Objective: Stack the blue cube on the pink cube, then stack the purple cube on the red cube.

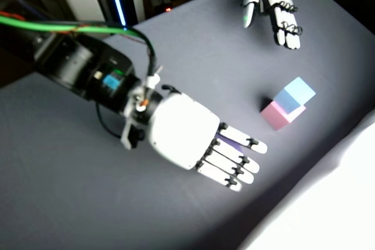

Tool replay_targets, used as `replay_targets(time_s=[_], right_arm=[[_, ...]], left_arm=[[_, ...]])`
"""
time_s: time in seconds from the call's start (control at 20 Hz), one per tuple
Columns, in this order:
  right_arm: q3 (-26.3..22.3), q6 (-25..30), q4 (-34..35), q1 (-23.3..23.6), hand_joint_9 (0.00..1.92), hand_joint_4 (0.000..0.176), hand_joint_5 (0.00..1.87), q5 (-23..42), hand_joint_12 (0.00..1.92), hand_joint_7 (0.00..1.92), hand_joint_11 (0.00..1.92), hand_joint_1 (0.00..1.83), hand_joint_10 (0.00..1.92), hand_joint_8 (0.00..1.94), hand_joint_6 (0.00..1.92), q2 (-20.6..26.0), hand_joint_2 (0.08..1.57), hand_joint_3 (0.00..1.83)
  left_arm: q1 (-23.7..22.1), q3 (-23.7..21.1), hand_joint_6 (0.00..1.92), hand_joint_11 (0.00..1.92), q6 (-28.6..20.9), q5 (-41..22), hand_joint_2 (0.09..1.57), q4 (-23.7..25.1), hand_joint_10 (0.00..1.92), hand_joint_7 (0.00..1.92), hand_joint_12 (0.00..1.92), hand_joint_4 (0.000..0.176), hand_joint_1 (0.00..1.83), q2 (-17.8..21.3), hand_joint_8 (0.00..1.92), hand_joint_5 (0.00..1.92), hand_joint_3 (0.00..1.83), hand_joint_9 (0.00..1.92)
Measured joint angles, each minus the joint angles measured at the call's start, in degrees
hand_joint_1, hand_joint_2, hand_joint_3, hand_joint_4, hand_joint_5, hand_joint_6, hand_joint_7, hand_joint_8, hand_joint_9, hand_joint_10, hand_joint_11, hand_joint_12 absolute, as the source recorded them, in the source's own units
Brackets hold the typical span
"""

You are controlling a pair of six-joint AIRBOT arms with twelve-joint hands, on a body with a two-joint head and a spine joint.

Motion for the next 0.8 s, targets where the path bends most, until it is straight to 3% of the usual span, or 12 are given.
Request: replay_targets(time_s=[0.1,0.2,0.25,0.35,0.4,0.45,0.6,0.7,0.75,0.8], right_arm=[[-3.06,-0.04,0.17,-1.55,0.00,0.156,0.00,3.58,0.00,0.00,0.00,0.62,0.00,0.00,0.00,2.49,1.18,0.00],[-7.02,-0.04,0.15,-4.02,0.00,0.174,0.00,8.07,0.00,0.00,0.00,0.56,0.00,0.00,0.00,5.35,1.18,0.00],[-9.55,0.00,-0.09,-5.81,0.00,0.176,0.00,11.02,0.00,0.00,0.00,0.52,0.00,0.00,0.00,7.04,1.18,0.00],[-14.51,-0.02,-0.57,-9.81,0.00,0.176,0.00,17.18,0.00,0.00,0.00,0.48,0.00,0.00,0.00,10.54,1.17,0.00],[-16.24,-0.02,-0.79,-11.23,0.00,0.176,0.00,19.26,0.00,0.00,0.00,0.48,0.00,0.00,0.00,11.91,1.18,0.00],[-18.64,-0.02,-1.68,-13.84,0.00,0.176,0.00,23.39,0.00,0.00,0.00,0.49,0.00,0.00,0.00,13.90,1.17,0.00],[-24.26,-0.02,-1.46,-21.18,0.00,0.176,0.00,33.42,0.00,0.00,0.00,0.43,0.00,0.00,0.00,17.99,1.15,0.00],[-27.45,-0.02,-1.62,-25.31,0.00,0.176,0.00,39.12,0.00,0.00,0.00,0.37,0.00,0.00,0.00,19.96,1.17,0.00],[-29.20,0.00,-2.64,-28.17,0.00,0.176,0.00,43.34,0.00,0.00,0.00,0.36,0.00,0.00,0.00,21.38,1.17,0.00],[-30.45,0.00,-2.84,-30.16,0.00,0.161,0.00,46.40,0.00,0.00,0.00,0.39,0.00,0.00,0.00,22.51,1.18,0.00]], left_arm=[[0.15,-0.50,0.00,0.00,-0.09,-0.48,1.34,0.13,0.00,0.00,0.00,0.132,0.27,0.31,0.00,0.00,0.00,0.00],[0.66,-0.76,0.00,0.00,-0.09,-1.57,1.33,0.17,0.00,0.00,0.00,0.133,0.28,0.50,0.00,0.00,0.00,0.00],[0.96,-1.42,0.00,0.00,-0.09,-1.92,1.34,-0.28,0.00,0.00,0.00,0.118,0.29,0.96,0.00,0.00,0.00,0.00],[1.36,-1.92,0.00,0.00,-0.02,-3.54,1.34,-0.48,0.00,0.00,0.00,0.162,0.31,1.64,0.00,0.00,0.00,0.00],[1.36,-2.21,0.00,0.00,-0.11,-4.22,1.35,-0.87,0.00,0.00,0.00,0.145,0.32,1.81,0.00,0.00,0.00,0.00],[1.38,-2.34,0.00,0.00,-0.11,-4.94,1.34,-0.46,0.00,0.00,0.00,0.140,0.30,2.19,0.00,0.00,0.00,0.00],[1.53,-3.02,0.00,0.00,-0.11,-7.39,1.34,-0.31,0.00,0.00,0.00,0.147,0.33,2.82,0.00,0.00,0.00,0.00],[1.97,-3.58,0.00,0.00,-0.11,-8.96,1.33,-0.07,0.00,0.00,0.00,0.170,0.28,3.58,0.00,0.00,0.00,0.00],[2.08,-4.13,0.00,0.00,-0.09,-10.23,1.32,0.04,0.00,0.00,0.00,0.157,0.27,4.31,0.00,0.00,0.00,0.00],[2.12,-4.35,0.00,0.00,-0.09,-11.69,1.32,-0.26,0.00,0.00,0.00,0.152,0.28,4.68,0.00,0.00,0.00,0.00]])
